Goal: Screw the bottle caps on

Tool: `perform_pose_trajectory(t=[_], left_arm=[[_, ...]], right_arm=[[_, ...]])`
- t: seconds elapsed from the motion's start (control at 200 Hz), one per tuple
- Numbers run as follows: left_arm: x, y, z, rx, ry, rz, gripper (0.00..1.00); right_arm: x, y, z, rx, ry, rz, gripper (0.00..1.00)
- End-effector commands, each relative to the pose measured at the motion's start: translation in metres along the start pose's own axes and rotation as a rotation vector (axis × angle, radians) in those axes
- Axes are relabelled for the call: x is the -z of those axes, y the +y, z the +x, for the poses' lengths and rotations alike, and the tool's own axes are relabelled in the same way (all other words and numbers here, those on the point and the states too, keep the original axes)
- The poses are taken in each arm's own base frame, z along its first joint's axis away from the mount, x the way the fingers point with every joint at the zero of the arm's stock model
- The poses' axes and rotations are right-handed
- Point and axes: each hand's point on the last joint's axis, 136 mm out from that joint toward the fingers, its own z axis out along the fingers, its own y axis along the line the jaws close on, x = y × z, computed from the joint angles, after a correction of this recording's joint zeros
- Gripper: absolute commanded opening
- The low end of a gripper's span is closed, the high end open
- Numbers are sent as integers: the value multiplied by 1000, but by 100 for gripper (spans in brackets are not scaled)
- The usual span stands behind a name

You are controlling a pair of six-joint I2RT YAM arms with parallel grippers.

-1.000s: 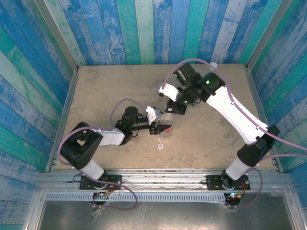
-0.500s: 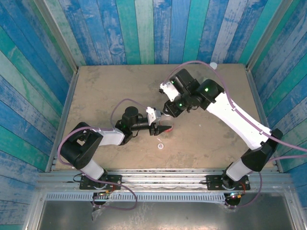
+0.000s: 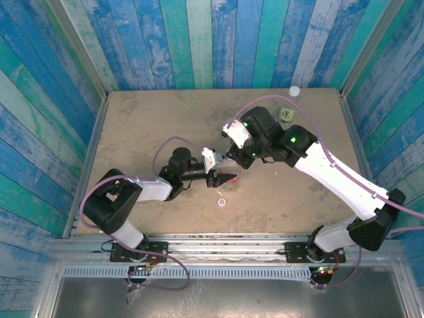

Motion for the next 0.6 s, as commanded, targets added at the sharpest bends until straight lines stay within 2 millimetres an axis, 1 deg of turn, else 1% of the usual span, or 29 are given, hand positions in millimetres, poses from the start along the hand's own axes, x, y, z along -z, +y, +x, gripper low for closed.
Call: perform_pose_trajectory(t=[0.0,0.105,0.225,0.381,0.491,0.596], left_arm=[[-1,3,7,41,22,-19,65],[-2,5,6,41,23,-25,65],[-2,9,6,50,26,-47,64],[-2,14,8,61,34,-77,64],[-3,16,7,66,32,-84,64],[-4,16,6,72,28,-82,64]], right_arm=[[-21,15,52,-6,219,-72,9],[-18,15,53,-51,230,-61,8],[-17,8,57,-145,255,5,6],[-19,3,62,-292,276,103,7],[-22,3,68,-336,290,190,7],[-25,1,68,-367,264,268,8]])
